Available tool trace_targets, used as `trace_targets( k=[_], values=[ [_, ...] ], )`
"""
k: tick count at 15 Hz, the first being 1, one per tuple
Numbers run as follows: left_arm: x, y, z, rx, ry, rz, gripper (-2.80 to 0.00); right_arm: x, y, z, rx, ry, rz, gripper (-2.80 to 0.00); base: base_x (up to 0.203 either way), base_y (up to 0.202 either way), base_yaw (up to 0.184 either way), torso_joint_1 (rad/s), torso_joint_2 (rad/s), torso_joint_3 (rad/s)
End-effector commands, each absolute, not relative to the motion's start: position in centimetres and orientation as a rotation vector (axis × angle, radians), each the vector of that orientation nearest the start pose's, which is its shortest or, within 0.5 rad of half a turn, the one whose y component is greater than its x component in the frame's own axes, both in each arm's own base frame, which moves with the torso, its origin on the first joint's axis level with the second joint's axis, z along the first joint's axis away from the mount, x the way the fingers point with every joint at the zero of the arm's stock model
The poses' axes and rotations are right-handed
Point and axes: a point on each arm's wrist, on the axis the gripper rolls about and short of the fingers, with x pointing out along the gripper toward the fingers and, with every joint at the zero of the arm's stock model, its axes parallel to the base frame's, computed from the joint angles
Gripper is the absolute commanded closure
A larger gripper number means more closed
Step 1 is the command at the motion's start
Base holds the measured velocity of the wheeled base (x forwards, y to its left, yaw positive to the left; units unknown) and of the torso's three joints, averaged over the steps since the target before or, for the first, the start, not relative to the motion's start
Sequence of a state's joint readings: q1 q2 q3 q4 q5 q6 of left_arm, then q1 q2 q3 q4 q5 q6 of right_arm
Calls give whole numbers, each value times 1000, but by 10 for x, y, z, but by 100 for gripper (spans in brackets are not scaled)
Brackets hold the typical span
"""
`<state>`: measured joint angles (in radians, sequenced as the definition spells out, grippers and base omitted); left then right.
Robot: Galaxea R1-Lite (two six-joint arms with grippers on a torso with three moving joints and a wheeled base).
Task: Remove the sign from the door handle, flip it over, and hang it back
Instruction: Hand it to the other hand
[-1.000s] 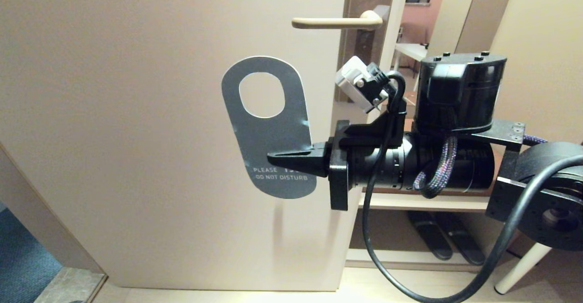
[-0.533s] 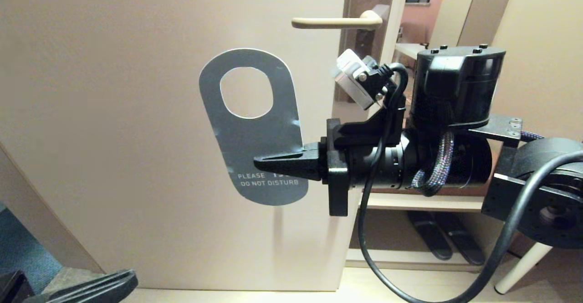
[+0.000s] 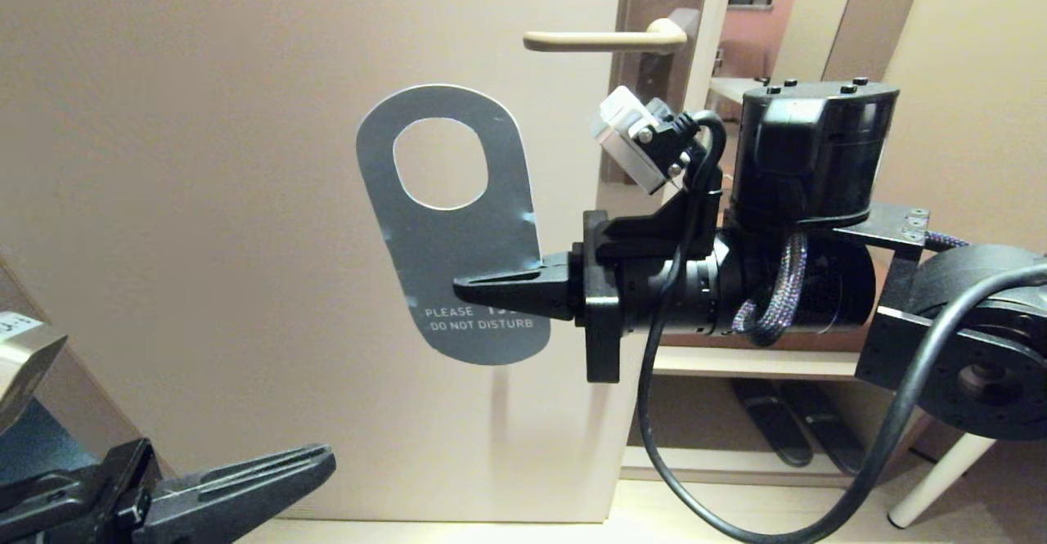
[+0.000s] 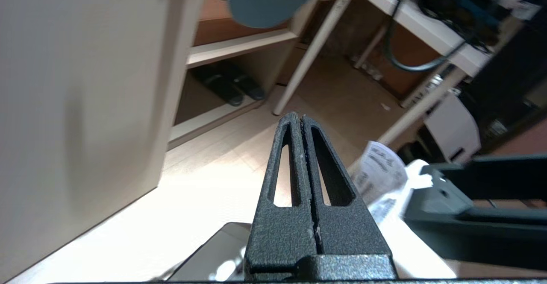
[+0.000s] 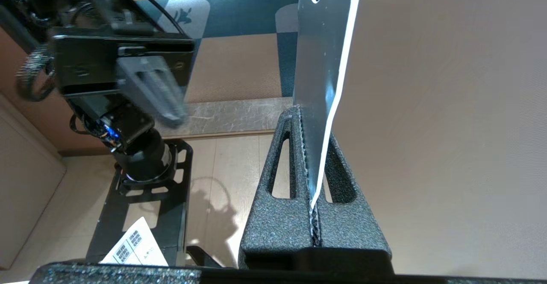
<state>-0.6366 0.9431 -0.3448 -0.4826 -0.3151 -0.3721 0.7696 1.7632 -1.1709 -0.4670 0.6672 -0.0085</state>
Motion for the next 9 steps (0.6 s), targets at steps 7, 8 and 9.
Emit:
trace_targets(
  k=[7, 8, 9],
  values=[
    [105, -73, 196, -335, 283, -869, -280, 237, 250, 244, -16, 135, 1447, 0, 0, 0, 0, 0, 0, 0],
    [111, -73, 195, -337, 279, -848, -280, 237, 250, 244, -17, 134, 1447, 0, 0, 0, 0, 0, 0, 0],
    [116, -74, 195, -339, 272, -833, -280, 237, 250, 245, -16, 132, 1448, 0, 0, 0, 0, 0, 0, 0]
  ],
)
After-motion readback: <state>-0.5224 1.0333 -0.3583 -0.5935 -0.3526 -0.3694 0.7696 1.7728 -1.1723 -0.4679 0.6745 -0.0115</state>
